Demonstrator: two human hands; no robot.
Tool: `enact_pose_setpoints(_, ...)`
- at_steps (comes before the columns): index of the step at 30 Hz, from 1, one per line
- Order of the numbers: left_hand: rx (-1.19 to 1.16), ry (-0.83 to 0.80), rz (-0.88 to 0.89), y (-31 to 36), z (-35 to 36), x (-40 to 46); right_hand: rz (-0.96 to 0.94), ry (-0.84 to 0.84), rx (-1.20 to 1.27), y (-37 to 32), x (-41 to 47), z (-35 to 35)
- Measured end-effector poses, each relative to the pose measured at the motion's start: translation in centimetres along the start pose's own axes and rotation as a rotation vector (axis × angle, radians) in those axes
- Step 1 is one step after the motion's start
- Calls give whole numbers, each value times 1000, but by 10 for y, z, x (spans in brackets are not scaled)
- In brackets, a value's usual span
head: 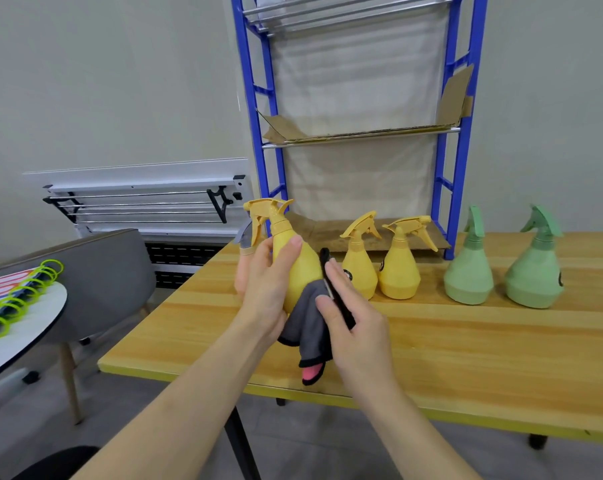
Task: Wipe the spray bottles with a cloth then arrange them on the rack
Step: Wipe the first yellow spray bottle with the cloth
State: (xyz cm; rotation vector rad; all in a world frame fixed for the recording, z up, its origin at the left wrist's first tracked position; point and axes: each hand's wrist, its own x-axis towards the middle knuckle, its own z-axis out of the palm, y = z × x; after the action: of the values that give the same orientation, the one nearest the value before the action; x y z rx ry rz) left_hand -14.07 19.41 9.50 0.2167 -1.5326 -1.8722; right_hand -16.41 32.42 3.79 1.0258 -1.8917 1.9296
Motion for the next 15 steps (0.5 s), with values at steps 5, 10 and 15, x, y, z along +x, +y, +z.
enact_pose_setpoints(5, -118, -80, -29, -2, -16, 4, 233, -24, 275, 0, 10, -11)
enact_pose_setpoints(10, -70, -167, -50, 2, -14, 3, 148, -8, 119, 0, 4, -7)
enact_pose_setpoints(15, 54, -227, -17, 2, -10, -1, -39, 1, -100, 0, 6, -3)
